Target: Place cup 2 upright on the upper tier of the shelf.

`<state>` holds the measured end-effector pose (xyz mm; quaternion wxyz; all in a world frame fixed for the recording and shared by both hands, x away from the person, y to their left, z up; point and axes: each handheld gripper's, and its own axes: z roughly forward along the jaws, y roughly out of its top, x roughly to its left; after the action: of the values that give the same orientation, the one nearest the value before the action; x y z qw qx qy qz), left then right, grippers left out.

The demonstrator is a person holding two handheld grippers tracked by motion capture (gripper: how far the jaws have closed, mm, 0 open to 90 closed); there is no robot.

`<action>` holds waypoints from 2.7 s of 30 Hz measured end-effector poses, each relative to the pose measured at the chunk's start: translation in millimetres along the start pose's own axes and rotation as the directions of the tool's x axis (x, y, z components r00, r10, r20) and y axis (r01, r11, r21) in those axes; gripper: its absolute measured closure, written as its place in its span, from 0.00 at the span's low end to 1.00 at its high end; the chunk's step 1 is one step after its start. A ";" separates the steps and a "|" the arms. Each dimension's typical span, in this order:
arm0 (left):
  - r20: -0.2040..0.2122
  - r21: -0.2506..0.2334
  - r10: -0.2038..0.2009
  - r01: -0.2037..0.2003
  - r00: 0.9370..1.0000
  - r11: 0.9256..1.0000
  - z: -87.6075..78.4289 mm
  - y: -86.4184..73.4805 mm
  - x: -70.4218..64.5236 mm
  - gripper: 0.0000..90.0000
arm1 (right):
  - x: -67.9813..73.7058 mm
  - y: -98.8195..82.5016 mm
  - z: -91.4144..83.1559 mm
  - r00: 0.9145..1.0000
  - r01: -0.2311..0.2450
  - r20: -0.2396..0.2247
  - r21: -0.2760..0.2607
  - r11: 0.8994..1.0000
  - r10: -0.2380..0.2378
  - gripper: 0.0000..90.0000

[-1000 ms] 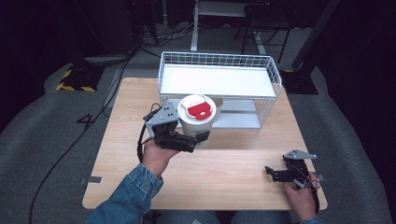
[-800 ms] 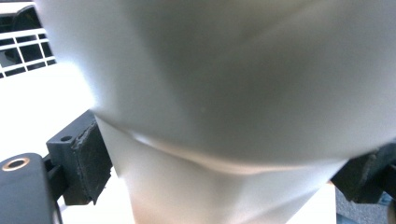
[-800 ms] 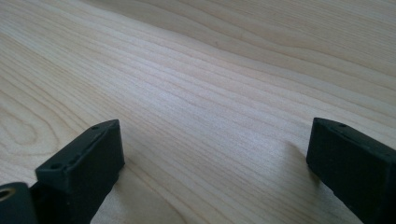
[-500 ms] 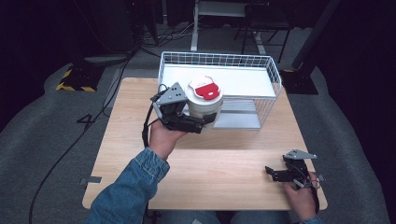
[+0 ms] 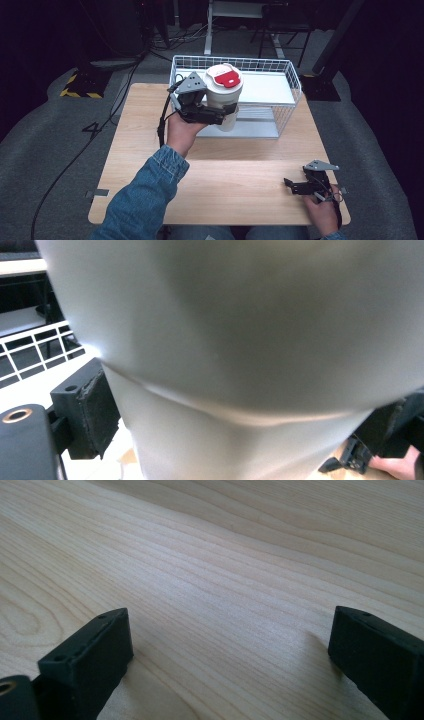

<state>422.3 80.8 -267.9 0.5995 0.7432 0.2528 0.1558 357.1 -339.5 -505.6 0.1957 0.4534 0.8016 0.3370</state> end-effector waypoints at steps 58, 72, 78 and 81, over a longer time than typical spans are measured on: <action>-0.226 0.022 -0.119 0.127 0.967 0.992 121.1 21.6 80.0 0.11 | 0.1 0.0 0.1 1.000 -0.003 -0.002 -0.002 1.000 0.003 0.05; -0.247 0.024 -0.131 0.141 0.960 0.990 127.5 13.4 79.6 0.11 | 0.1 0.0 0.1 1.000 -0.003 -0.001 -0.002 1.000 0.003 0.05; -0.260 0.036 -0.096 0.108 0.961 0.993 128.0 12.4 75.2 0.11 | 0.1 0.0 0.1 1.000 -0.003 -0.001 -0.002 1.000 0.003 0.05; -0.266 0.041 -0.086 0.100 0.960 0.994 128.7 12.7 73.7 0.11 | 0.1 0.0 0.1 1.000 -0.003 -0.001 -0.002 1.000 0.003 0.05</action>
<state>554.2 15.7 -290.8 0.5468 0.7191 0.3691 0.2181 357.2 -339.4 -505.7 0.1950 0.4543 0.8007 0.3384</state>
